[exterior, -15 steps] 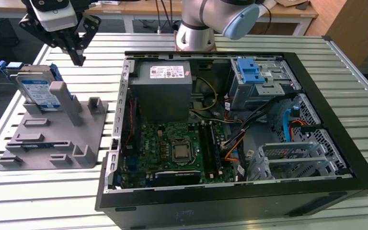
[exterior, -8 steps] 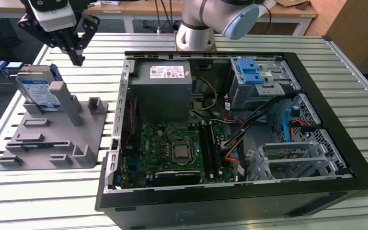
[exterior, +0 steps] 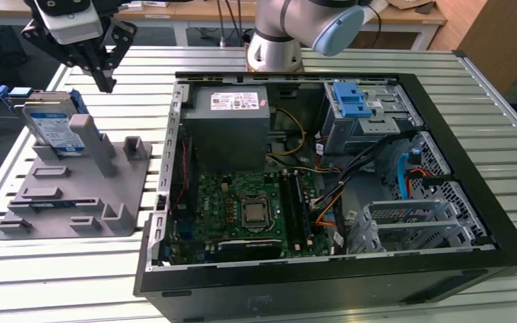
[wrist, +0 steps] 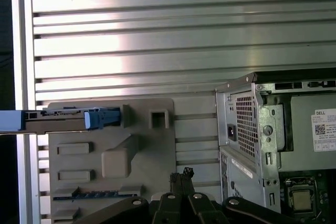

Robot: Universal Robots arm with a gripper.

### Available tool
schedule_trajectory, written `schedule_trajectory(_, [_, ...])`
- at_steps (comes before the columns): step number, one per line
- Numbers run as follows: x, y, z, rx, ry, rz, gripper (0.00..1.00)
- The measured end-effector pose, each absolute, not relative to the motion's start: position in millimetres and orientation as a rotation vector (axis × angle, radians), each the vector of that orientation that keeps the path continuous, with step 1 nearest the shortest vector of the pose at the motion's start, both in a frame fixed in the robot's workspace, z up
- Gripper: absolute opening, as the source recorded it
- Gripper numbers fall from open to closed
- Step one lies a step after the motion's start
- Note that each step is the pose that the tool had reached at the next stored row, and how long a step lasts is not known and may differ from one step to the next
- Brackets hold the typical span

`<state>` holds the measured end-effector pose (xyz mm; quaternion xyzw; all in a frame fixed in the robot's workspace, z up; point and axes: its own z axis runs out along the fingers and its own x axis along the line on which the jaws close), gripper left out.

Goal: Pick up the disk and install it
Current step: 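Reach for the disk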

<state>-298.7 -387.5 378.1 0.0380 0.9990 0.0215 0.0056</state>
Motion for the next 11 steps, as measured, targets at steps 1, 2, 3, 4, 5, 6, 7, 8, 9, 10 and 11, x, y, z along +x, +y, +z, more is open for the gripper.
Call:
schedule_trajectory(1, [-299.2,-387.5,378.1,0.119,3.127,0.067,0.11])
schedule_trajectory(2, [-299.8,-387.5,378.1,0.119,3.127,0.067,0.11])
schedule_trajectory(3, [-300.2,-387.5,378.1,0.119,3.127,0.067,0.11])
schedule_trajectory(4, [-301.6,-387.5,378.0,0.119,3.127,0.067,0.11])
schedule_trajectory(5, [-302.7,-387.5,377.9,0.119,3.127,0.067,0.11])
schedule_trajectory(6, [-303.0,-387.5,377.9,0.119,3.127,0.067,0.11])
schedule_trajectory(7, [-303.4,-387.5,377.8,0.119,3.127,0.067,0.11])
schedule_trajectory(8, [-303.7,-387.5,377.8,0.119,3.127,0.067,0.11])
schedule_trajectory(9, [-304.1,-387.5,377.8,0.119,3.127,0.067,0.11])
schedule_trajectory(10, [-304.5,-387.5,377.7,0.119,3.127,0.067,0.11])
schedule_trajectory(11, [-304.8,-387.5,377.7,0.119,3.127,0.067,0.11])
